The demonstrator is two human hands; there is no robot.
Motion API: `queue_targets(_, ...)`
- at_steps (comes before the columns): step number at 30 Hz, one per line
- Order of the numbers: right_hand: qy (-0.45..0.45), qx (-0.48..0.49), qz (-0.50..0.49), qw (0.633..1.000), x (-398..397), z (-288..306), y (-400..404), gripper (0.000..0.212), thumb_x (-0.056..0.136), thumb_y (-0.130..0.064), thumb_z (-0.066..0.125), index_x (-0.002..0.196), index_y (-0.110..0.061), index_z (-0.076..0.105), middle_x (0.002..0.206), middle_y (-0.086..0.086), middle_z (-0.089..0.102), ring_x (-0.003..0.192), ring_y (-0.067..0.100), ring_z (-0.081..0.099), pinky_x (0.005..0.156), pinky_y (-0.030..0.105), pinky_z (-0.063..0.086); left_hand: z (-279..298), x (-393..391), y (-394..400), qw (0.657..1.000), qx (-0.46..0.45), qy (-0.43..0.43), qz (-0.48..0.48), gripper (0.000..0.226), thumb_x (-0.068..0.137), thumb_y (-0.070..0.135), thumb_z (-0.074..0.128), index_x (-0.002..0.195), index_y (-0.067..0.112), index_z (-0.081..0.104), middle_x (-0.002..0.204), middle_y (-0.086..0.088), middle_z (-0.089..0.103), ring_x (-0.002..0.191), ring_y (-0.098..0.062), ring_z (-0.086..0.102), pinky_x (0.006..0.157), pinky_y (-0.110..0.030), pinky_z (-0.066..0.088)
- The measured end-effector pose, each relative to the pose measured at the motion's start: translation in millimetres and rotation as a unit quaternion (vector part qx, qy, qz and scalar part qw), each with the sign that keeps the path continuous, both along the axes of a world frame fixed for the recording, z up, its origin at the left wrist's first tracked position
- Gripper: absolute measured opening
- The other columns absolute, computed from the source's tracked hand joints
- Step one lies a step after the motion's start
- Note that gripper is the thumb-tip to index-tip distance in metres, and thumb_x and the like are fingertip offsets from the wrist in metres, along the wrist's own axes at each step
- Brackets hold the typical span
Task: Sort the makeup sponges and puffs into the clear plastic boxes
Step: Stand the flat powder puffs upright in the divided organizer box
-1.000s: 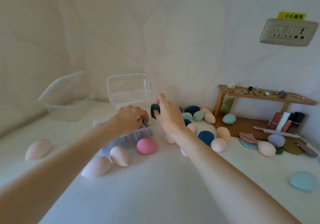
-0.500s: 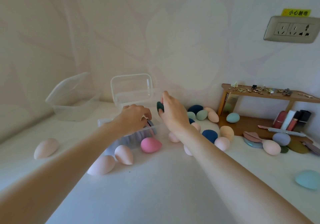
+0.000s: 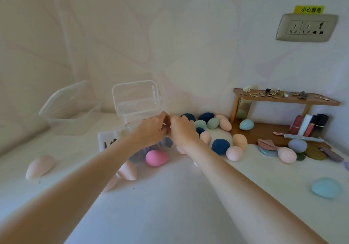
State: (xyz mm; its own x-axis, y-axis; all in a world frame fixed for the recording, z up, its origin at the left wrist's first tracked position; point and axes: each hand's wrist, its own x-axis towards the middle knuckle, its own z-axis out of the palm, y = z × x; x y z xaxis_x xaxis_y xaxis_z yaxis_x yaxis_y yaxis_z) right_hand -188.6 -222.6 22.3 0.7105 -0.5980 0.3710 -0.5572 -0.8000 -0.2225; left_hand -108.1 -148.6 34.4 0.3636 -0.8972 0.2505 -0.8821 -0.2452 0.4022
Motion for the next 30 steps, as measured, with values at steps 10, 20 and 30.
queue_targets(10,-0.217,0.077,0.023,0.973,-49,23,-38,0.026,0.086,-0.010,0.048,0.077,0.007,0.065,0.080,0.024,0.068,0.082,0.040,0.063,0.073,0.046,0.053,-2,-5,-16,0.993,0.021,-0.117,0.021,0.034,0.093,0.009,0.035,0.123,0.014,0.052,0.114,-0.003,0.066,0.109,-0.024,0.059,0.100,-0.031,0.034)
queue_targets(20,-0.053,0.095,-0.290,0.951,-158,2,-95,0.034,0.094,-0.008,0.045,0.126,-0.013,0.054,0.131,0.014,0.051,0.124,0.033,0.040,0.101,0.039,0.035,-4,-81,-56,0.979,-0.074,-0.179,-0.064,0.038,0.087,0.009,0.040,0.121,0.018,0.056,0.119,0.000,0.055,0.114,-0.020,0.049,0.094,-0.026,0.023)
queue_targets(30,0.121,0.093,-0.308,0.939,-180,-22,-105,0.026,0.092,-0.022,0.052,0.117,-0.016,0.050,0.132,0.014,0.037,0.124,0.038,0.038,0.105,0.045,0.029,-12,-115,-71,0.974,-0.016,-0.197,-0.108,0.037,0.090,0.011,0.040,0.124,0.020,0.052,0.129,0.000,0.049,0.115,-0.020,0.045,0.096,-0.031,0.031)
